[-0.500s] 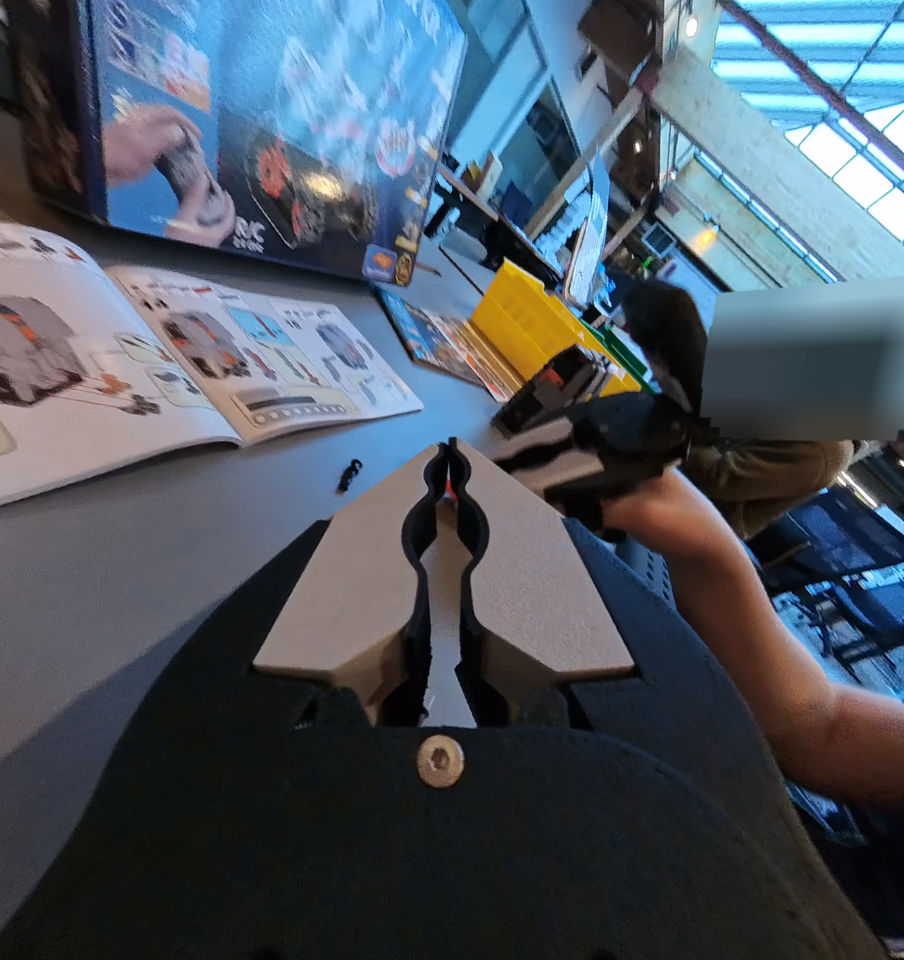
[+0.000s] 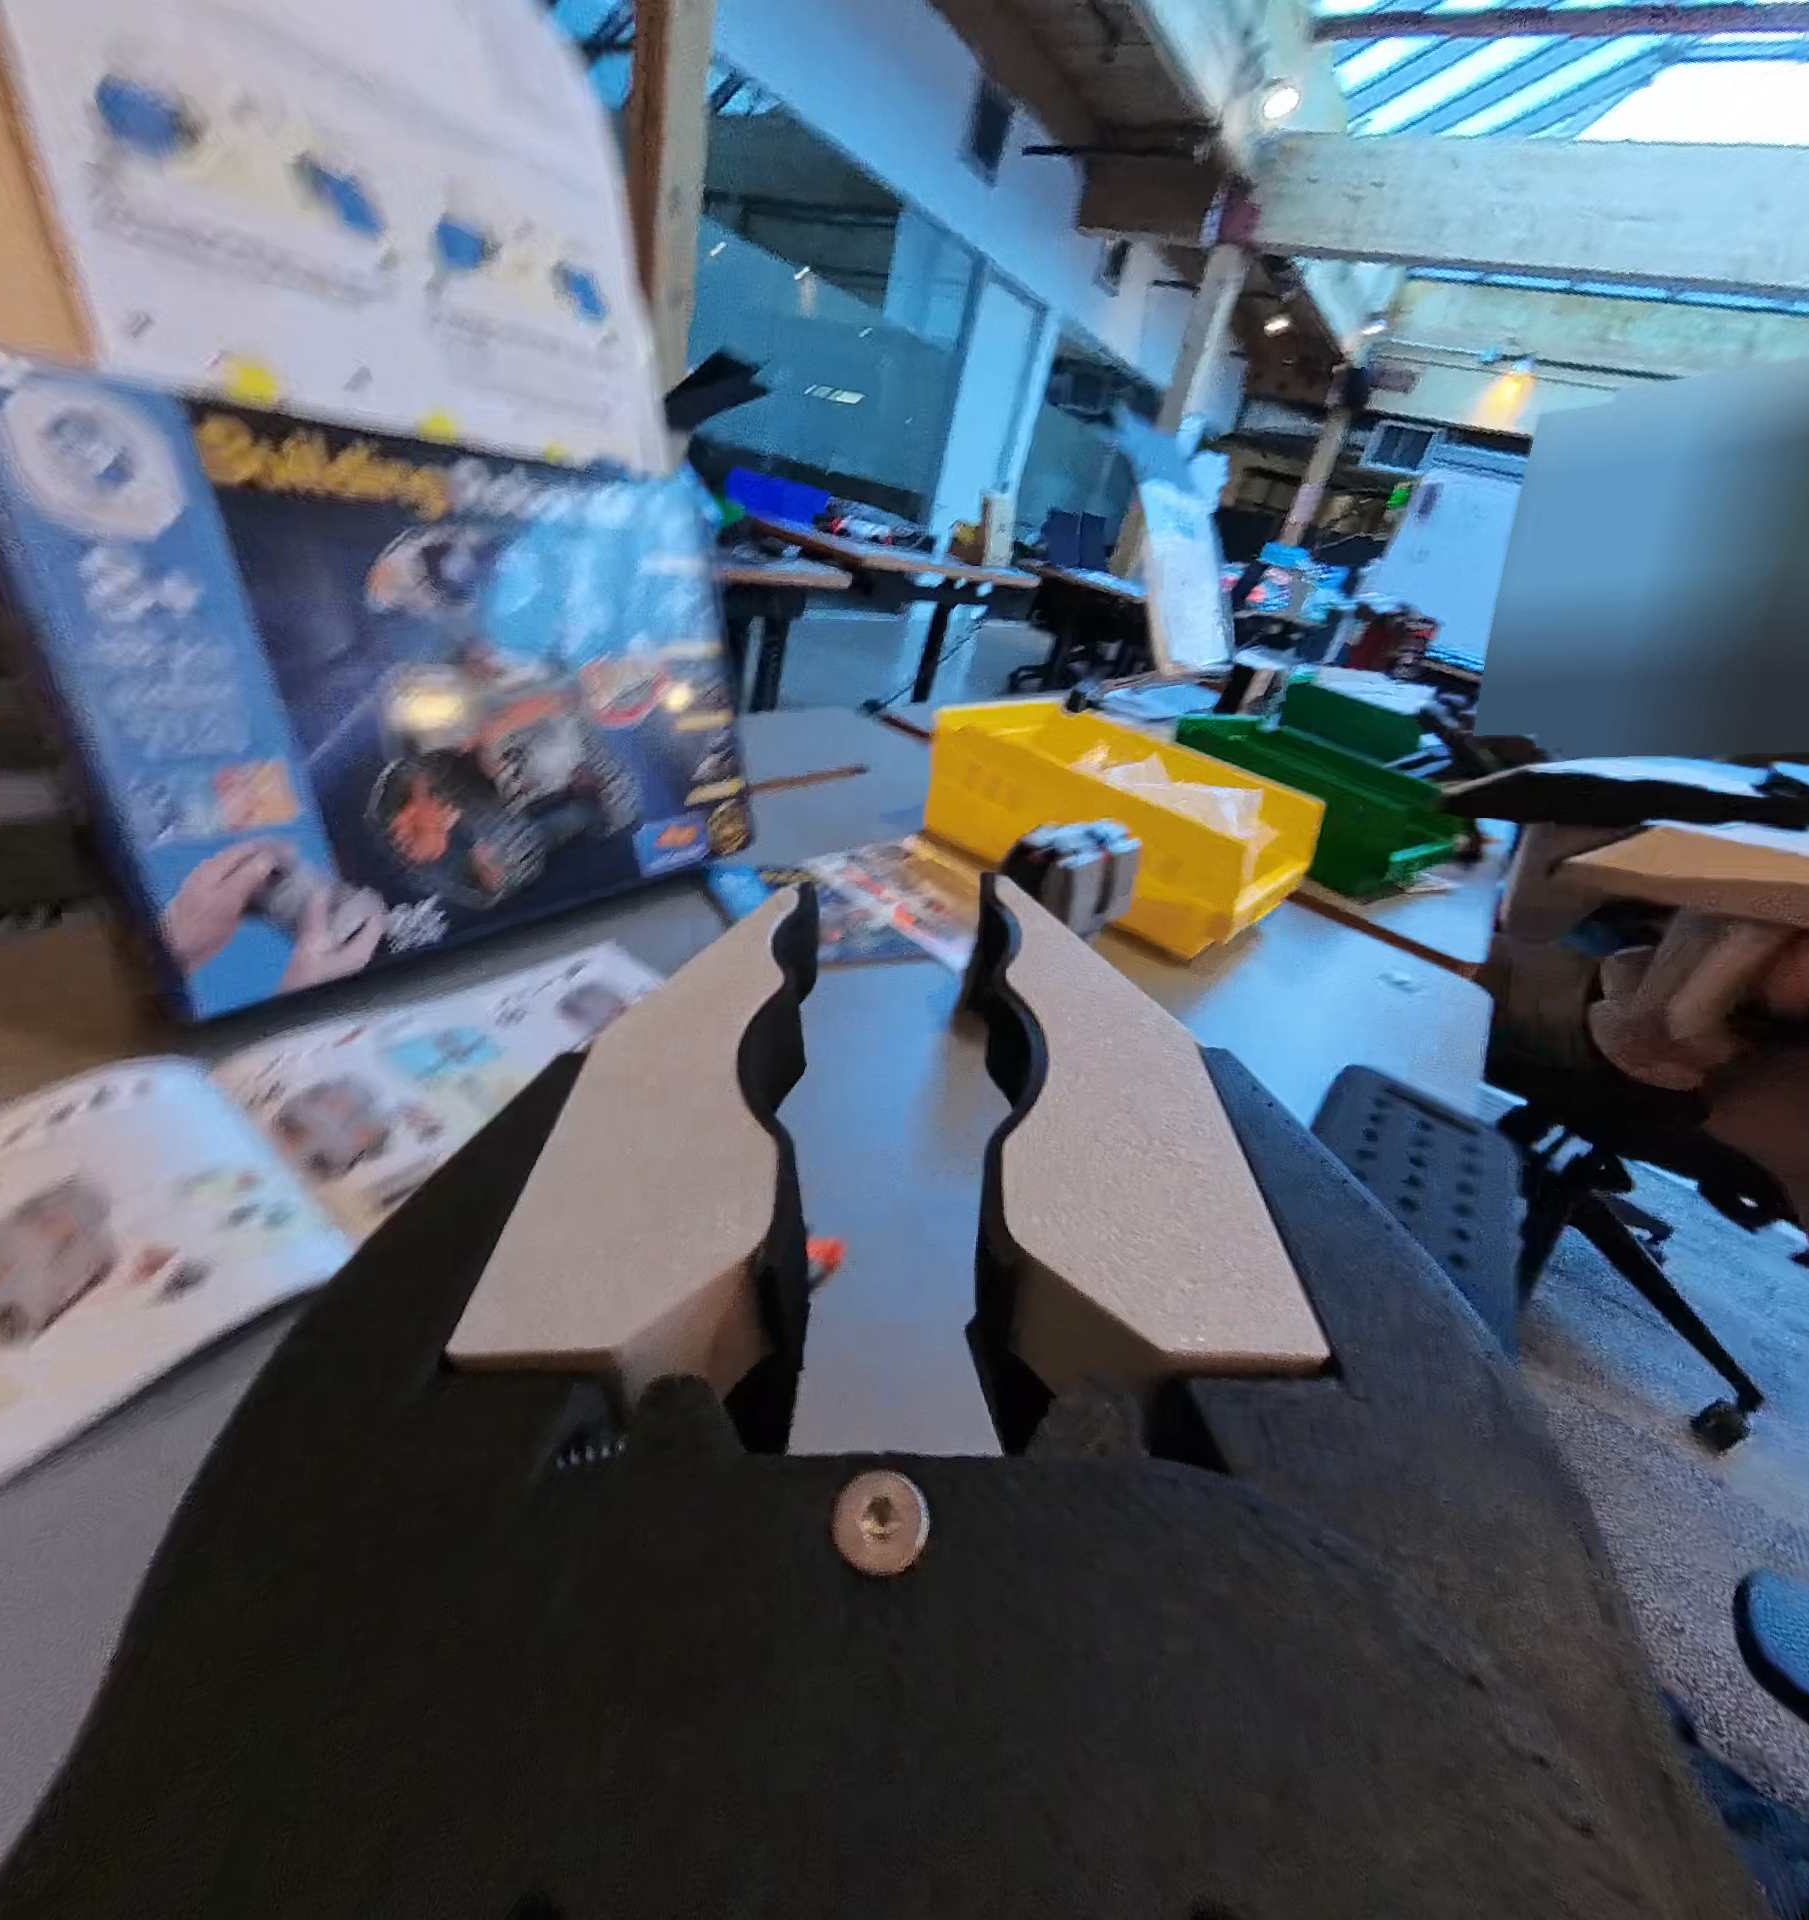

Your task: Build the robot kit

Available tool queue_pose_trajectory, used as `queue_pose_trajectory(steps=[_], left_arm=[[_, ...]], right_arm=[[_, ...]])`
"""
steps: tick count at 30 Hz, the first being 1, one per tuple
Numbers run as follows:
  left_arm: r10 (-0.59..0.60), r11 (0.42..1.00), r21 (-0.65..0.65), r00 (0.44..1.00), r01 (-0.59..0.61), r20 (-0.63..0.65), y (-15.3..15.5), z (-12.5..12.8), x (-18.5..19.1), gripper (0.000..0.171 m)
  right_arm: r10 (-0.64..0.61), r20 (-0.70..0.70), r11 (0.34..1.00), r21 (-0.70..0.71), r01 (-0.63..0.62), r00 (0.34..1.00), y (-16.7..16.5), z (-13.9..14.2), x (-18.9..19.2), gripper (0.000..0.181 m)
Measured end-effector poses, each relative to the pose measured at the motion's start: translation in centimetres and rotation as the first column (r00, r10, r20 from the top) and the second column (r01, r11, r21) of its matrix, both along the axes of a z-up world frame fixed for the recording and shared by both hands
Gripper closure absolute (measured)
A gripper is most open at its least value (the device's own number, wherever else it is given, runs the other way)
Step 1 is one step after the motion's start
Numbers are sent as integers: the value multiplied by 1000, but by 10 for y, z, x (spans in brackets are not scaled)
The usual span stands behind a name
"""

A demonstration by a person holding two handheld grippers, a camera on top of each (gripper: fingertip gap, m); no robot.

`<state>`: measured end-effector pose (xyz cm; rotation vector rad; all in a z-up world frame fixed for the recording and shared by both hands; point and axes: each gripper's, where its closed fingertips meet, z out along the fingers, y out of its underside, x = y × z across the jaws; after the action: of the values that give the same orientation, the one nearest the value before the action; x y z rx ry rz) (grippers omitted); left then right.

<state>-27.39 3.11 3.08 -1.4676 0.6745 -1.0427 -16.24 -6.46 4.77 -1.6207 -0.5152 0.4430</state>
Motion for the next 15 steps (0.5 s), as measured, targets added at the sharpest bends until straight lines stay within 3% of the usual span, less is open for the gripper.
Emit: queue_pose_trajectory(steps=[3,5,7,9,11,13,15], left_arm=[[-144,983,114,989,142,14,-48,38,49,143],[-256,940,219,965,261,-54,-87,49,94,142],[-370,860,322,919,395,-138,-131,52,148,136],[-468,763,389,856,517,-221,-175,48,204,131],[-570,642,400,757,653,-321,-223,37,260,129],[-604,540,389,665,746,-439,-261,16,318,128],[-559,494,361,606,791,-566,-280,-16,376,133]], right_arm=[[-137,-54,971,188,145,989,-82,27,73,149],[-315,-57,916,243,319,947,-142,12,135,150],[-529,-23,821,240,519,848,-207,-25,199,149],[-736,11,664,207,718,677,-281,-69,261,149],[-890,74,455,191,870,449,-358,-109,313,150],[-961,129,266,171,949,246,-425,-137,345,150],[-983,159,117,169,979,90,-474,-153,362,151]])
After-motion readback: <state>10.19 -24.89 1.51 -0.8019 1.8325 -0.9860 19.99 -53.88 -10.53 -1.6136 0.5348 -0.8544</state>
